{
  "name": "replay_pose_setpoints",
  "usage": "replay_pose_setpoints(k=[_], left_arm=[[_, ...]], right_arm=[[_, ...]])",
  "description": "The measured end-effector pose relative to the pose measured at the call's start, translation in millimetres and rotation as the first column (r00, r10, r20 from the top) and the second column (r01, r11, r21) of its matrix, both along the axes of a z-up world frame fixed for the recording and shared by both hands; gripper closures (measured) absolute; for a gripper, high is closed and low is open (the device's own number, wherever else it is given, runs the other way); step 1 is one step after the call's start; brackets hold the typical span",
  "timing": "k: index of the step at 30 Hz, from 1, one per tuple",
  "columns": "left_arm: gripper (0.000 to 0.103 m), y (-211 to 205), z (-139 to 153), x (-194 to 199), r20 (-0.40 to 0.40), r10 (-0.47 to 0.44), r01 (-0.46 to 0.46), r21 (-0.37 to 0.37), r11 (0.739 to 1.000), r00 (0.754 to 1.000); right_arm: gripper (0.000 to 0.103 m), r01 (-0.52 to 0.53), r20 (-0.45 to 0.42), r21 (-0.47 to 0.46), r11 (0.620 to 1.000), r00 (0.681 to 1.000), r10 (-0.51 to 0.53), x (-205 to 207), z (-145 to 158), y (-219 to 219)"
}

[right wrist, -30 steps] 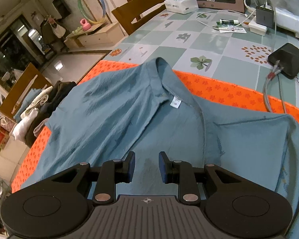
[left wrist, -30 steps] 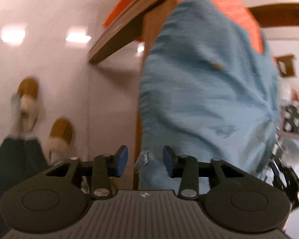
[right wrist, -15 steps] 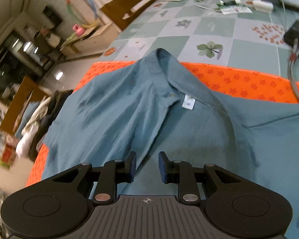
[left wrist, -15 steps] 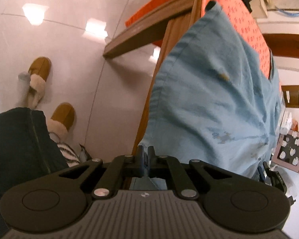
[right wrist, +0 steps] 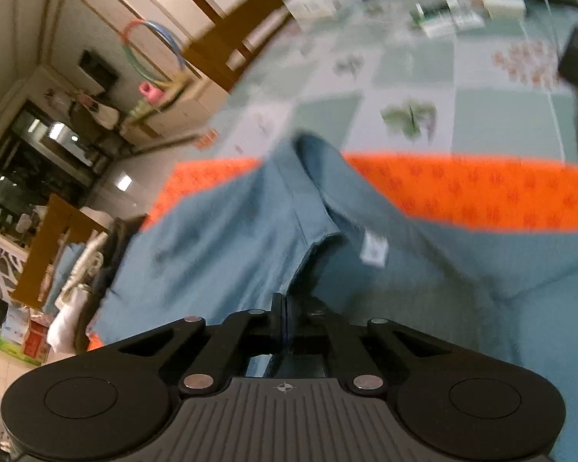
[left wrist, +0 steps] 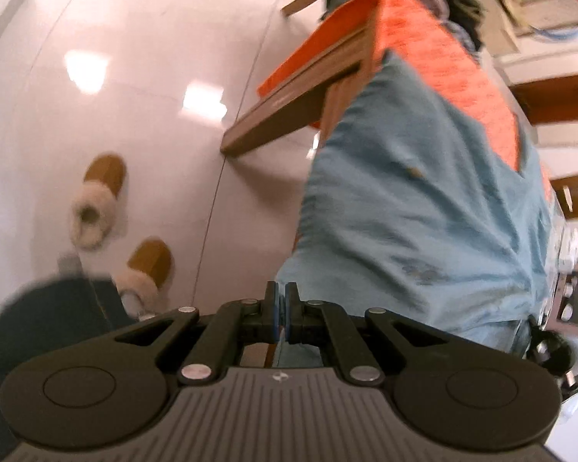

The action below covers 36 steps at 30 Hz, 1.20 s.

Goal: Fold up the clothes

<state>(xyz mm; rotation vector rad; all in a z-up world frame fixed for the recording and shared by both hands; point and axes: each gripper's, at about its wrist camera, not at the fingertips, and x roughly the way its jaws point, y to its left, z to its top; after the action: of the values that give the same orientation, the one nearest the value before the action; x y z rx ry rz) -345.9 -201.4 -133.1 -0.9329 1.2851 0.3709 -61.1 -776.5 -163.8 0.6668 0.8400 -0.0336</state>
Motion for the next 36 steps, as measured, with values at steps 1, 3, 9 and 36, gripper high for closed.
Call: replay_pose_setpoints(k=[1, 3, 9, 36], left_arm=[[0.1, -2.4, 10.5, 1.0, 0.02, -0.03, 0.03, 0.034, 0.999, 0.999], [0.1, -11.3, 32.7, 1.8, 0.056, -0.112, 0.106, 0.102, 0.989, 0.992], [0.1, -44.9, 41.1, -5.1, 0.043, -0.296, 0.282, 0.196, 0.939, 0.954], [0.072, -42.1, 38.1, -8.7, 0.173, -0.493, 0.414, 0.352, 0.839, 0.853]], right_arm=[[0.1, -0.005, 0.017, -0.016, 1.0, 1.0, 0.005, -1.9, 9.0, 1.0], [0.1, -0.013, 0.05, -0.047, 0.999, 0.999, 0.015, -5.6, 26.9, 3.1], [0.1, -0.058, -0.002, -0.171, 0.983, 0.998, 0.058, 0.4, 28.9, 5.0], [0.073, -0.162, -0.034, -0.377, 0.912, 0.986, 0.161, -24.6, 45.6, 27.9]])
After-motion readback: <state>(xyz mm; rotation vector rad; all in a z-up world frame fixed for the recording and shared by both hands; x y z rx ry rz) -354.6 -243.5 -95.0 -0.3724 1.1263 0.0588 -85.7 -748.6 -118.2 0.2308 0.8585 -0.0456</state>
